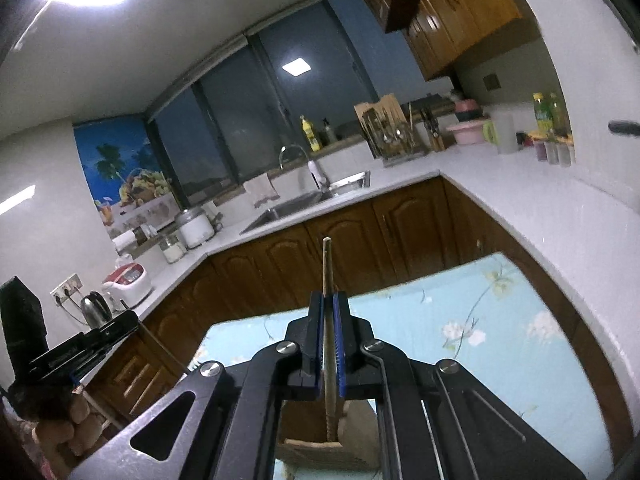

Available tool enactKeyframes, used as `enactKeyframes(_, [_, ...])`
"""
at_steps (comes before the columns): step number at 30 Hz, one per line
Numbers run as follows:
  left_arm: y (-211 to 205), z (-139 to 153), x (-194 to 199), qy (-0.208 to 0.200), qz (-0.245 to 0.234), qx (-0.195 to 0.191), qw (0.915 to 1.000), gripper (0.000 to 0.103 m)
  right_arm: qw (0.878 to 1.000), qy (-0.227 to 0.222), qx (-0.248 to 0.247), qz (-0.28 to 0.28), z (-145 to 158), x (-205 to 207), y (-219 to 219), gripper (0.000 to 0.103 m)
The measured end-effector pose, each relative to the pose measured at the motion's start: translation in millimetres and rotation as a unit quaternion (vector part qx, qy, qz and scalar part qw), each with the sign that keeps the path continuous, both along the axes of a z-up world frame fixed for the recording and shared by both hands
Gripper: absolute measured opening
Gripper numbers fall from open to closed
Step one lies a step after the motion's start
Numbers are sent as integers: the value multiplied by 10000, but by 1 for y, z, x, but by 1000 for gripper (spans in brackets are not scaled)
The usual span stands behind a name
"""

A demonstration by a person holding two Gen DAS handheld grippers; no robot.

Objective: Organize utensils
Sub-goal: 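Carry the chopstick in the left tool while the right tool carries its chopstick over the holder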

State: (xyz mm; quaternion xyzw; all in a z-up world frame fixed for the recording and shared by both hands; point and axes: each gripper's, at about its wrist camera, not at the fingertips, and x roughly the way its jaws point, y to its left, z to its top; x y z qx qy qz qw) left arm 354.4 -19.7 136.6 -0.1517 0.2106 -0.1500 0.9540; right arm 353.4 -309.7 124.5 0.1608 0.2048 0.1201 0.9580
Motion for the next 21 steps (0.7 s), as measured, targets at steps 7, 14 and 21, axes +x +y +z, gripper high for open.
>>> enactKeyframes(7, [-5, -28, 7, 244, 39, 86, 9997, 4, 9998, 181, 19, -16, -20, 7, 5, 5])
enactKeyframes(14, [-6, -44, 13, 465, 10, 196, 9987, 4, 9994, 347, -19, -29, -29, 12, 9, 5])
enactKeyframes(21, [-7, -42, 13, 492, -28, 268, 9984, 5, 9991, 425, 36, -56, -32, 13, 9, 5])
